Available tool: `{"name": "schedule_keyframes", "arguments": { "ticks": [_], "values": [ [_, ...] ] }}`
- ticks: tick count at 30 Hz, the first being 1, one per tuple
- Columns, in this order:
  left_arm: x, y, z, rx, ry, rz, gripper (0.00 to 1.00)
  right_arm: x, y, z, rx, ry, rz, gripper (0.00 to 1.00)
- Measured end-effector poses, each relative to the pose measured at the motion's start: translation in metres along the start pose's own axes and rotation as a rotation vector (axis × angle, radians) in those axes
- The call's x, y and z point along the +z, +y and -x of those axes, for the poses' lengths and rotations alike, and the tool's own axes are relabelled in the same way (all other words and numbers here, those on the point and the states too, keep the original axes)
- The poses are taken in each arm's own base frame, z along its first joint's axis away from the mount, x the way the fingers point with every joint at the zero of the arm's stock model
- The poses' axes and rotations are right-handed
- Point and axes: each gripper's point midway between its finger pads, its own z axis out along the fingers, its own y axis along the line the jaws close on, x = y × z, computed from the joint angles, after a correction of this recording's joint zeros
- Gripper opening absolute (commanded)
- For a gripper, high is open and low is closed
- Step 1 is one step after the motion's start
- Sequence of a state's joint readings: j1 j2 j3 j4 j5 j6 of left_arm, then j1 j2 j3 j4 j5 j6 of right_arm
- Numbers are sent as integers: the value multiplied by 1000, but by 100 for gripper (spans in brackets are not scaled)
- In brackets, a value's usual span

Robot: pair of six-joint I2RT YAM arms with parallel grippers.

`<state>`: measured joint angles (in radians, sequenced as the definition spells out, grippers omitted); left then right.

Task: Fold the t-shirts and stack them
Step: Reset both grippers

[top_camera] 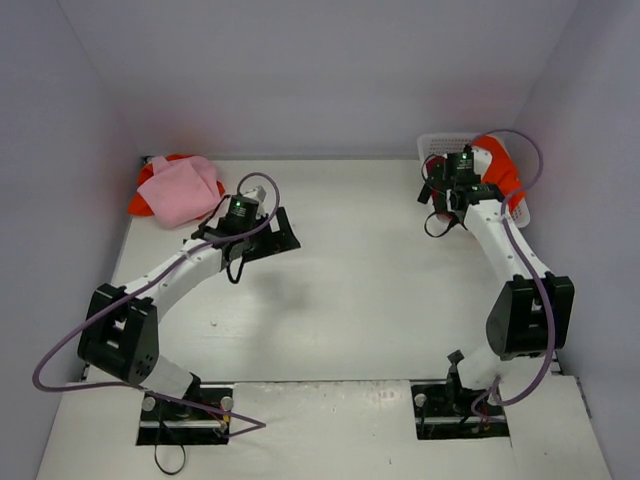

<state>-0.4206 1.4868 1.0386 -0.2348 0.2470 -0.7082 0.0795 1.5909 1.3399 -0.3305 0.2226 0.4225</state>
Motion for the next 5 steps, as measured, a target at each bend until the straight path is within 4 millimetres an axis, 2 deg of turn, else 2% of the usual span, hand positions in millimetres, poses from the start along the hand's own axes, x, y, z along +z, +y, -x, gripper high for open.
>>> {"name": "schedule_keyframes", "arguments": {
  "ticks": [3, 5],
  "values": [
    [-2, 0, 5, 1, -12, 13, 91, -10, -12, 0, 7, -25, -35, 100],
    [-3, -4, 11, 2, -27, 10, 91, -22, -20, 7, 13, -58, -59, 100]
  ]
}}
